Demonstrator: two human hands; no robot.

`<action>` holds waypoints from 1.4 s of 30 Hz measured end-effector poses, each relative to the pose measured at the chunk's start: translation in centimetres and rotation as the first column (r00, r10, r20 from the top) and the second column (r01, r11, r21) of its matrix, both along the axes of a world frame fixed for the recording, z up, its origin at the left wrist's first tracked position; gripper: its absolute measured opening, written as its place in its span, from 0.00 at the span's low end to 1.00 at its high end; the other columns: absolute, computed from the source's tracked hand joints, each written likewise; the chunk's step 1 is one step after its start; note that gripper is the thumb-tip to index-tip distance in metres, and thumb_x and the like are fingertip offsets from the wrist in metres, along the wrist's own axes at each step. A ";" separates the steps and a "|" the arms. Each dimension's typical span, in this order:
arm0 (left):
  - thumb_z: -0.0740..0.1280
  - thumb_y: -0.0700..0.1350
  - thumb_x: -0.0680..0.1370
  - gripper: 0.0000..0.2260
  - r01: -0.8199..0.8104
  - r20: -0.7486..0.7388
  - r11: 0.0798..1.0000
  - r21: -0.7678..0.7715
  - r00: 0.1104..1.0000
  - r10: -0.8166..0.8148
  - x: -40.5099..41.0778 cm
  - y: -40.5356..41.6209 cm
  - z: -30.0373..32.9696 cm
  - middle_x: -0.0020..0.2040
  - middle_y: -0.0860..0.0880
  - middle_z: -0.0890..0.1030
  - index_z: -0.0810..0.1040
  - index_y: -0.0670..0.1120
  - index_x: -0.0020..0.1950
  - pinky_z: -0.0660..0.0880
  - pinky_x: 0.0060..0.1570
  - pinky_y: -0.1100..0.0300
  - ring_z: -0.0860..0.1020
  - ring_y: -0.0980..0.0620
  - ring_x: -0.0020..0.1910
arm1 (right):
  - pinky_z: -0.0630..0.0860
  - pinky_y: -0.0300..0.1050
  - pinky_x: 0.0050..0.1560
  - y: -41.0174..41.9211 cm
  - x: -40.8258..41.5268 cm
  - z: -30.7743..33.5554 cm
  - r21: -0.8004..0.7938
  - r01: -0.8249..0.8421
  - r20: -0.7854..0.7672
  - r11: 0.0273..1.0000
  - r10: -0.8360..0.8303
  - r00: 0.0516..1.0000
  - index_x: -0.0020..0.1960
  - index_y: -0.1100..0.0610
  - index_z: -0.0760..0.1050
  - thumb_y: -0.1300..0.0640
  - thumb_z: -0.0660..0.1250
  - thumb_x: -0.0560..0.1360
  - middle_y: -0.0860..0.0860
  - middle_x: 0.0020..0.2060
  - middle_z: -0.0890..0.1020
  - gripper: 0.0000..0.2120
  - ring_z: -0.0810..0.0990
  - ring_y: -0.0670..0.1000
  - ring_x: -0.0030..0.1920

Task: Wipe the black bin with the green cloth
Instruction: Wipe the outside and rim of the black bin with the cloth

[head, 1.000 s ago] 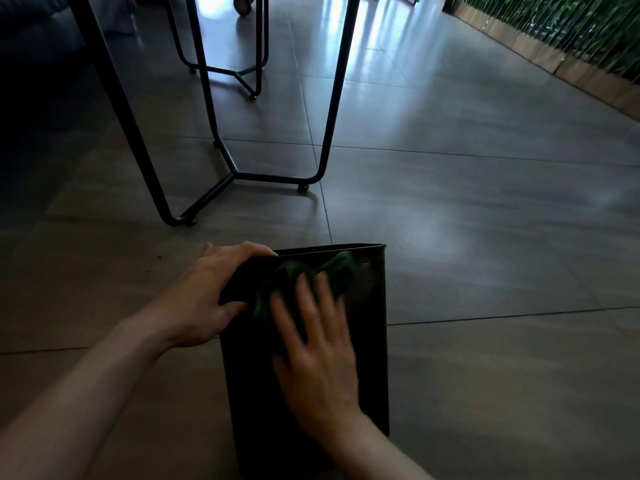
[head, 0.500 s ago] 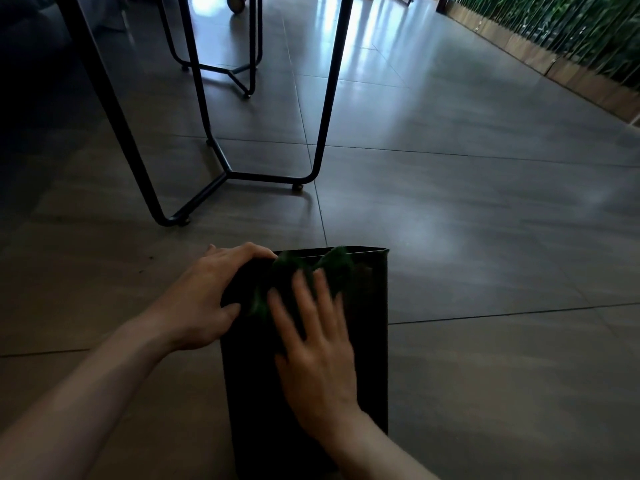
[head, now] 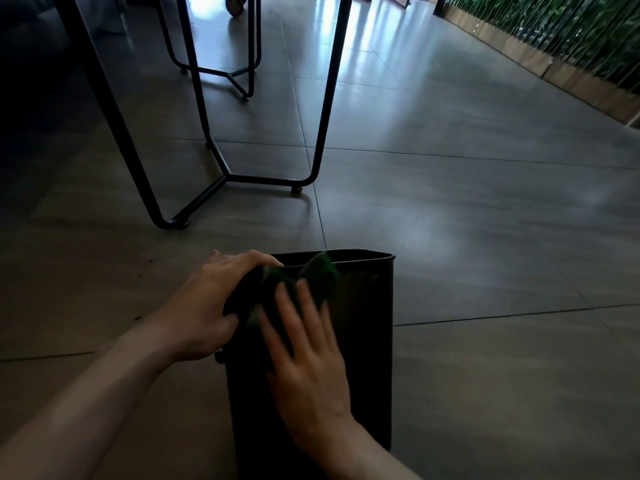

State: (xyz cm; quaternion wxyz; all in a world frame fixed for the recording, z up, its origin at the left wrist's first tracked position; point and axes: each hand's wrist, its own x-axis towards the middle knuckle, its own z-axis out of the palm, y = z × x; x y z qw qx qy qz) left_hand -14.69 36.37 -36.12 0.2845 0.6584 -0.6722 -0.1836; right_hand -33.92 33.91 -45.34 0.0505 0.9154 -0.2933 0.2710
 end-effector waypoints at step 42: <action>0.76 0.40 0.71 0.33 0.033 -0.014 0.998 0.060 0.999 -0.032 -1.5 0.0 0.3 0.64 0.67 0.76 0.69 0.64 0.69 0.55 0.79 0.51 0.71 0.65 0.67 | 0.71 0.65 0.73 -2.0 -6.6 0.0 0.040 0.037 -0.011 0.999 -0.036 0.999 0.79 0.46 0.67 0.47 0.60 0.85 0.54 0.81 0.64 0.23 0.58 0.60 0.83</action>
